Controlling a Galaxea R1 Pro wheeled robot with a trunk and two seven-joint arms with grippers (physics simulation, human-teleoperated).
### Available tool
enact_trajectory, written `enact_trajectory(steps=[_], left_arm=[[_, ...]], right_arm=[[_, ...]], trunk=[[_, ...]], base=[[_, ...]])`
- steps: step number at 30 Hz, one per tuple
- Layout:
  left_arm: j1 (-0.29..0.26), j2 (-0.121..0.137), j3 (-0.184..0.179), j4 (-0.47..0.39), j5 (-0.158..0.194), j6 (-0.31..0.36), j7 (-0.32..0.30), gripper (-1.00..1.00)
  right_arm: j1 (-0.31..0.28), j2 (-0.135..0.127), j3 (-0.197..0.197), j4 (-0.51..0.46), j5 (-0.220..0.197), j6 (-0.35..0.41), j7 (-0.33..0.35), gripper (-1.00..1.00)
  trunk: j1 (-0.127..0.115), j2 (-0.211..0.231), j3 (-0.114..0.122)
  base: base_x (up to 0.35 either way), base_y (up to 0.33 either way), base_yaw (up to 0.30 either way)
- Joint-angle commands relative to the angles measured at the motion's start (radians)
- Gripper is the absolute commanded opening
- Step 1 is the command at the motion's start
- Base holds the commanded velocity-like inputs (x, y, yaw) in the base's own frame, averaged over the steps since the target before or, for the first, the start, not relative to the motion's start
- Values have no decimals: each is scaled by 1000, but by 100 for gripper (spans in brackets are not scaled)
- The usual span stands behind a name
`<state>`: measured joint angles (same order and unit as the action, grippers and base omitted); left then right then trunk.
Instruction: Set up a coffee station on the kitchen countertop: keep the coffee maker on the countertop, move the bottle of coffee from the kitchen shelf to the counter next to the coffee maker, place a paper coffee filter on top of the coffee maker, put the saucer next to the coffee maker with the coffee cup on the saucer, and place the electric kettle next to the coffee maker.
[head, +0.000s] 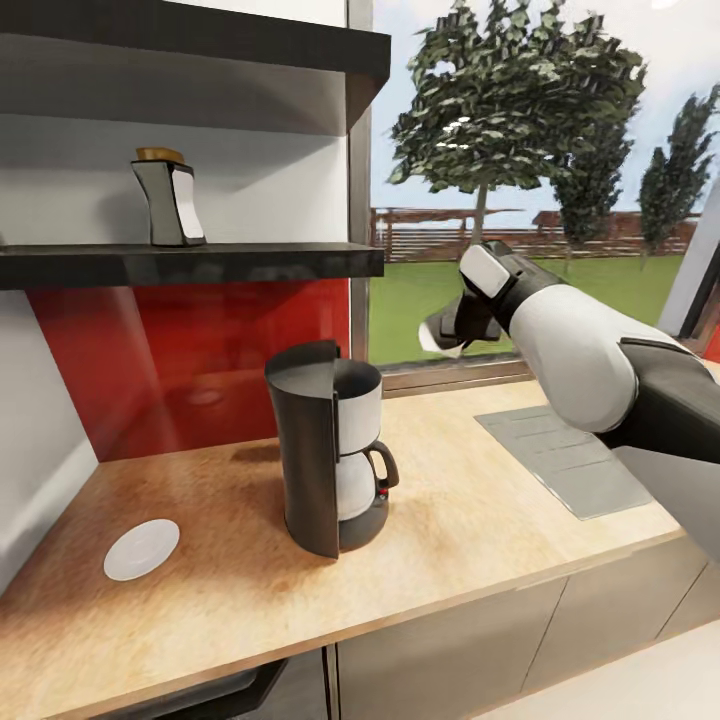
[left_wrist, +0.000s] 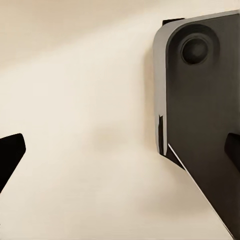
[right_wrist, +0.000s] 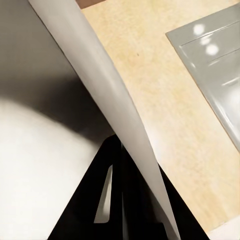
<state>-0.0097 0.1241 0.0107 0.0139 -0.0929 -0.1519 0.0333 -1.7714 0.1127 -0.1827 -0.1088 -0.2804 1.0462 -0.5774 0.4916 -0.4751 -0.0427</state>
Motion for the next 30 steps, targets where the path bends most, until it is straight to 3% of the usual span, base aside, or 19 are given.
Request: enact_trajectory(steps=[1, 7, 17, 30], left_arm=[[-1, 0, 2, 1, -10, -5, 3, 100], [-1, -1, 2, 1, -10, -4, 3, 100], [-1, 3, 3, 2, -10, -3, 3, 100], [-1, 2, 3, 1, -10, -3, 5, 100]], right_arm=[[-10, 1, -7, 12, -8, 1, -13, -100], [-74, 0, -7, 74, -8, 1, -13, -100], [-83, 1, -9, 79, -9, 1, -10, -100], [-83, 6, -9, 80, -9, 1, -10, -100]], trunk=[[1, -2, -2], [1, -2, -2], [1, -2, -2], [1, -2, 5]], base=[[0, 0, 0], [0, 0, 0], [0, -31, 11], [-126, -220, 229]])
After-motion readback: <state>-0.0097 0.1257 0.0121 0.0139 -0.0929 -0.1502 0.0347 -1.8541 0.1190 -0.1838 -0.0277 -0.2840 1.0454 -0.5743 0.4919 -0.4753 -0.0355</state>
